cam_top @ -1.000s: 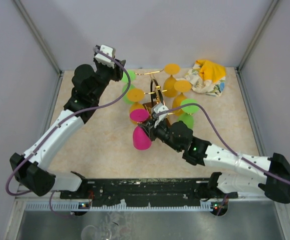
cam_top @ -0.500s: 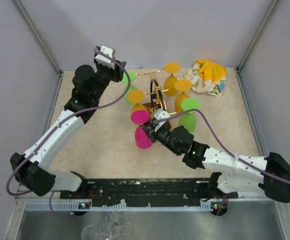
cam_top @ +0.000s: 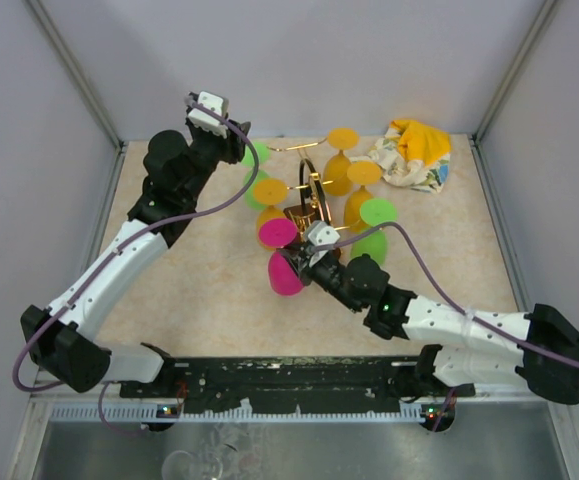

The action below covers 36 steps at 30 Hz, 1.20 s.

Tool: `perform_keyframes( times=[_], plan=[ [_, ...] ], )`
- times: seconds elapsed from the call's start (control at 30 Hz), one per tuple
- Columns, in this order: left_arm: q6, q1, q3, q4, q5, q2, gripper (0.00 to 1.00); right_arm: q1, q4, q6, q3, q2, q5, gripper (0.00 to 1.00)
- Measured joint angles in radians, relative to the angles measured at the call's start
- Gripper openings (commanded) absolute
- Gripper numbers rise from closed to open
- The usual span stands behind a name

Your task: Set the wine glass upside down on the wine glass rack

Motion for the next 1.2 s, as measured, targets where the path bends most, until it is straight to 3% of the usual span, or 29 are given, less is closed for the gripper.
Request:
perform_keyframes(
  times=[0.5, 0.97, 1.03, 1.2],
  plan=[
    [-0.002, 0.006, -0.005, 0.008, 0.008, -0.002, 0.57, 0.007, 0.152, -0.043, -0.063, 0.038, -0.027, 0.0],
    [-0.004, 0.011, -0.006, 0.015, 0.009, -0.002, 0.57, 0.013, 0.151, -0.044, -0.093, -0.012, -0.031, 0.0],
    [-0.005, 0.012, -0.008, 0.016, 0.009, -0.002, 0.58, 0.013, 0.126, -0.041, -0.11, -0.05, -0.006, 0.08],
    [-0.011, 0.016, -0.016, 0.017, 0.008, -0.002, 0.71, 0.013, 0.063, -0.024, -0.117, -0.115, 0.051, 0.42]
  ],
)
